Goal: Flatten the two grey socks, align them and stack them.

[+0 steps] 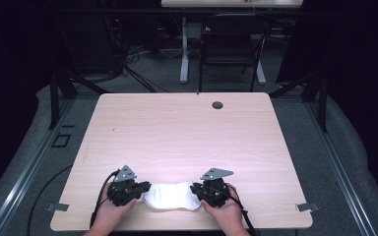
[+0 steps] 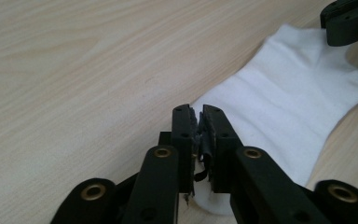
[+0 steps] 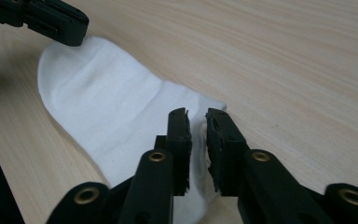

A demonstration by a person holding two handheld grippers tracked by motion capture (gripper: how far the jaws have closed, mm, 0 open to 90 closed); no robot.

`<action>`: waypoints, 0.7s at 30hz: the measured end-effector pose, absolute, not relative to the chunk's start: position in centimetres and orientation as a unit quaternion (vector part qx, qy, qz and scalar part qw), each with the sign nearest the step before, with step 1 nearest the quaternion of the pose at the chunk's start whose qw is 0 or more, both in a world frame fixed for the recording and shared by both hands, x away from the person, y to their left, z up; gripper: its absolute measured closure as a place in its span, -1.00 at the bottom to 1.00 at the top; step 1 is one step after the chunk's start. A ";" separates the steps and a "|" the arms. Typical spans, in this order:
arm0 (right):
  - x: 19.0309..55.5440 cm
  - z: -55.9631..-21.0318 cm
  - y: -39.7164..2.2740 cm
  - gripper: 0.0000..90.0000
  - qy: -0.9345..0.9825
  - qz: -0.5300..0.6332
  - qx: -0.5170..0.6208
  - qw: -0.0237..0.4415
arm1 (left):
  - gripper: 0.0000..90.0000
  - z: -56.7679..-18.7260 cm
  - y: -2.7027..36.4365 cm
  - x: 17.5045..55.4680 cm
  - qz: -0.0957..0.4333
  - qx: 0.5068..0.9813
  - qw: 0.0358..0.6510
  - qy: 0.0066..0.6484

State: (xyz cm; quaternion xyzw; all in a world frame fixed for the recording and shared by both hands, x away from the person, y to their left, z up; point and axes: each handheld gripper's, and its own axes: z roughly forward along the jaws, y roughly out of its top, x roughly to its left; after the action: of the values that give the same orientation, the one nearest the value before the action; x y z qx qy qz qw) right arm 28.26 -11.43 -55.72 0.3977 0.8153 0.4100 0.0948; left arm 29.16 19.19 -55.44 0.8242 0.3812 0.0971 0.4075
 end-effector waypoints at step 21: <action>27.2 -56.6 -10.5 0.38 0.839 0.402 0.355 0.093 | 0.25 -56.8 18.4 28.0 0.072 0.848 0.387 0.354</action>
State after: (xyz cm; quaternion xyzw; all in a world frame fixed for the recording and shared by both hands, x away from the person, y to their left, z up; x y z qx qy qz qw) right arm 27.19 -10.48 -56.60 0.3551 0.8389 0.4019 0.0929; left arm 28.01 18.36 -56.77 0.8484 0.3537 0.0724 0.3872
